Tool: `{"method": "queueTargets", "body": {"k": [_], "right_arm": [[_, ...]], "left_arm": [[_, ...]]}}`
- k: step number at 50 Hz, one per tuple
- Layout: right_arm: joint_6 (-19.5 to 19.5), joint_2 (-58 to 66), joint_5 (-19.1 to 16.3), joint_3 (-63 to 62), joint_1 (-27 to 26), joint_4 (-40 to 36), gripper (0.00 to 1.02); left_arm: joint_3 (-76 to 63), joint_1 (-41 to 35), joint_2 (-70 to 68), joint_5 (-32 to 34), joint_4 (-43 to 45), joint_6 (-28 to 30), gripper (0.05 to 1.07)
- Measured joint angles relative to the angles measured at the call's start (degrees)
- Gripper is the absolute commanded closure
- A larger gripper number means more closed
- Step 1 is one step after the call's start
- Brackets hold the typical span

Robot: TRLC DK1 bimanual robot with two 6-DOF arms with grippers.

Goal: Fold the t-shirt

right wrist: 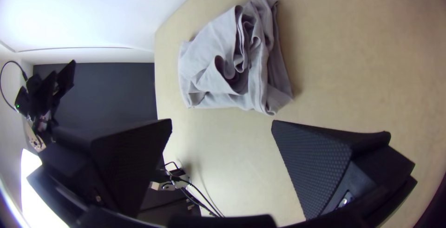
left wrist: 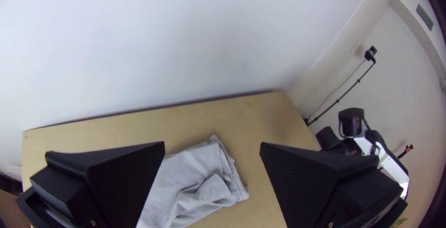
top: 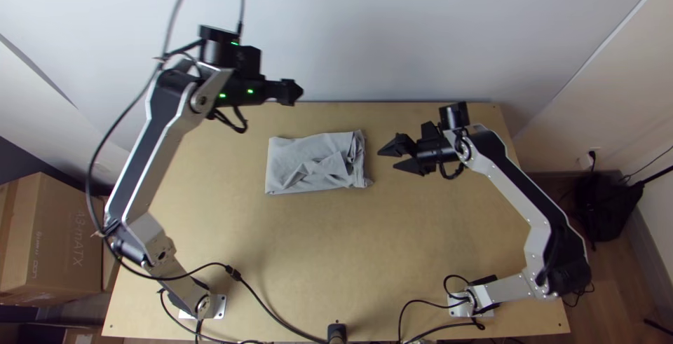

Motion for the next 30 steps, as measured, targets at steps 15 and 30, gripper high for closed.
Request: {"method": "queueTargets", "body": {"k": [15,30], "right_arm": [[-1.6,14.7,8.3,11.8,5.4,0.4,0.03],[-3.6,26.7,9.5,20.4,7.7,0.4,0.03]], "left_arm": [[-0.5,7.9,-9.8,0.0,-5.0,1.3,0.09],[-0.7,14.3,-16.5,0.0,-8.5,2.8,0.09]]}}
